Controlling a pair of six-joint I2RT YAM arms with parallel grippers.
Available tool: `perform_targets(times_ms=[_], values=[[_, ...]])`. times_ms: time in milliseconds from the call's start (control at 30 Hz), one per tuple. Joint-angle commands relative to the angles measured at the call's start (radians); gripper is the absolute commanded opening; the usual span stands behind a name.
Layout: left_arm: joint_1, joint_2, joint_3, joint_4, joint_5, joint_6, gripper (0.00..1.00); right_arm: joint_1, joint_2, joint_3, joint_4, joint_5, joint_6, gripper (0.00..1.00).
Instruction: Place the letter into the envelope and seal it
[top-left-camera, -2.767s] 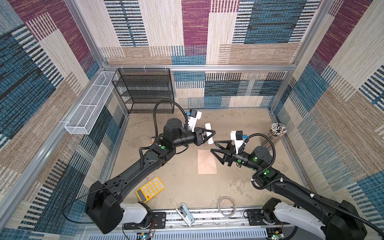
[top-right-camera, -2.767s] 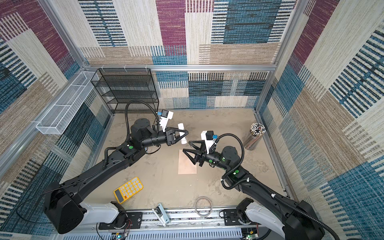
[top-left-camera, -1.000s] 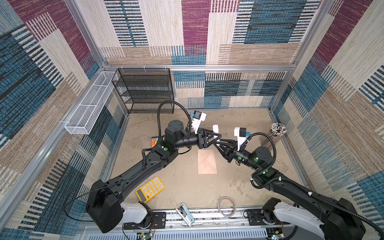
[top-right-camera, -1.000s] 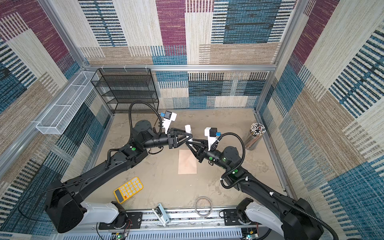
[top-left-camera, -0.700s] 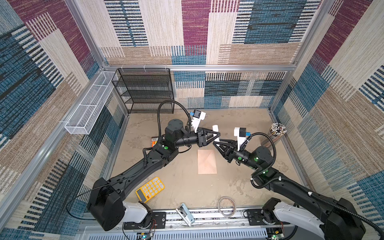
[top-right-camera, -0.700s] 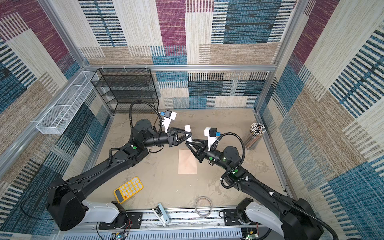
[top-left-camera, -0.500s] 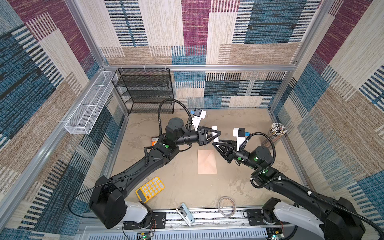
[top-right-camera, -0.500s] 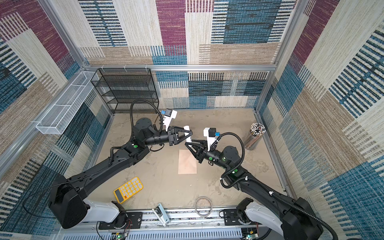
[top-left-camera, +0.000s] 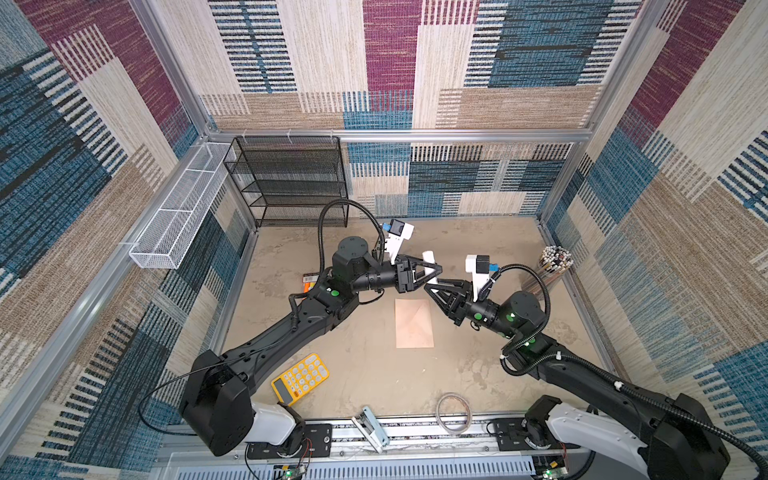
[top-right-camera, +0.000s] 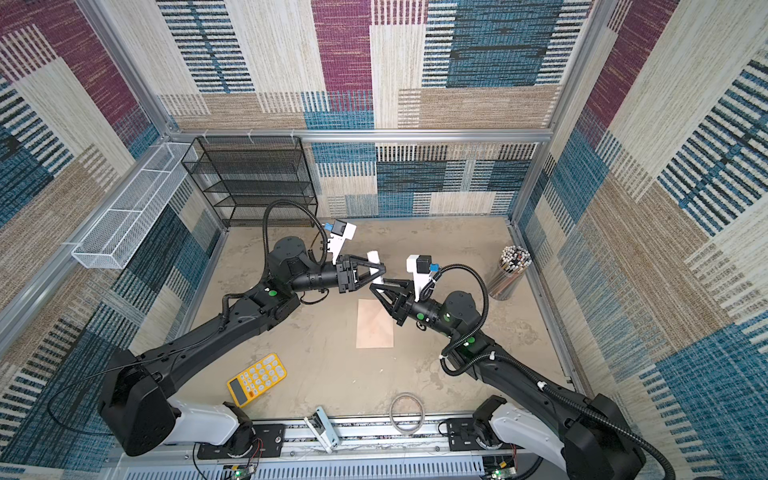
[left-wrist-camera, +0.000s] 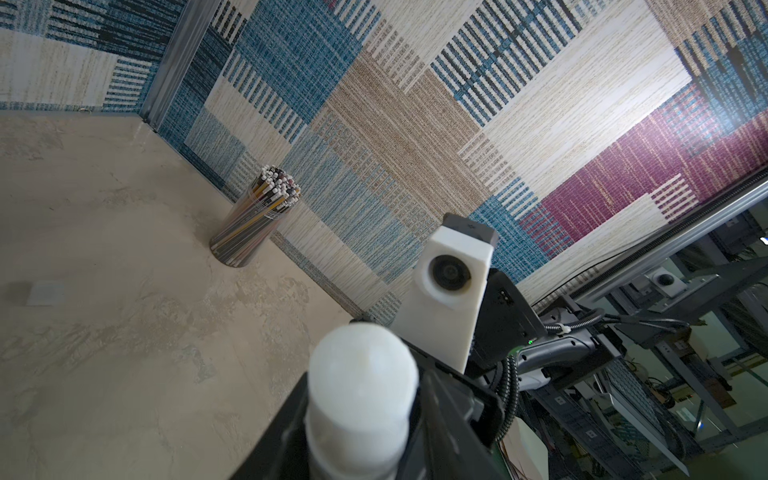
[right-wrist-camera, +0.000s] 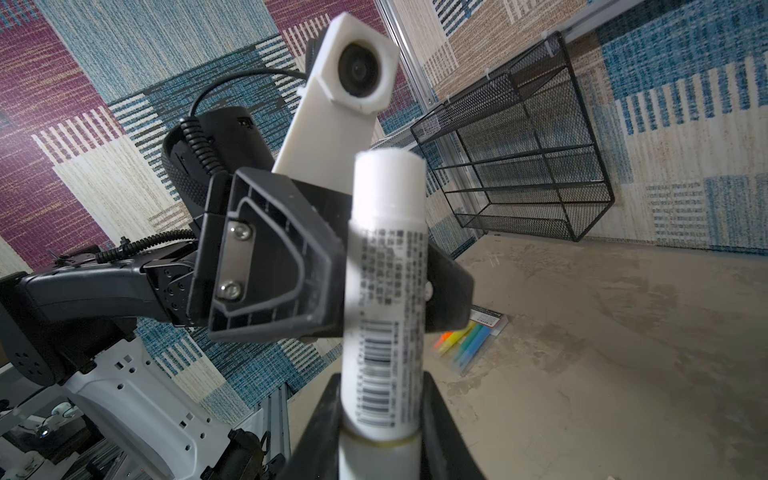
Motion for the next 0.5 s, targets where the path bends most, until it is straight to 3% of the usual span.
perform_targets(times_ms=[0, 200, 333, 400, 467], values=[[0.001, -0.008, -0.004, 0.034, 0.006, 0.005, 0.41, -0.002, 0.001, 0.005, 0.032, 0.010, -0.002, 0.15], [0.001, 0.004, -0.002, 0.056, 0.014, -0.007, 0.32, -0.002, -0.003, 0.001, 0.036, 0.012, 0.003, 0.15], [0.001, 0.008, 0.003, 0.063, 0.017, -0.013, 0.19, -0.002, -0.003, -0.002, 0.032, 0.002, 0.003, 0.16], [0.003, 0.010, 0.013, 0.043, 0.013, -0.012, 0.08, -0.002, 0.000, 0.001, 0.015, -0.014, -0.008, 0.23], [0.002, 0.011, 0.027, 0.009, 0.013, 0.007, 0.04, -0.003, 0.002, 0.015, -0.030, -0.036, -0.037, 0.43]])
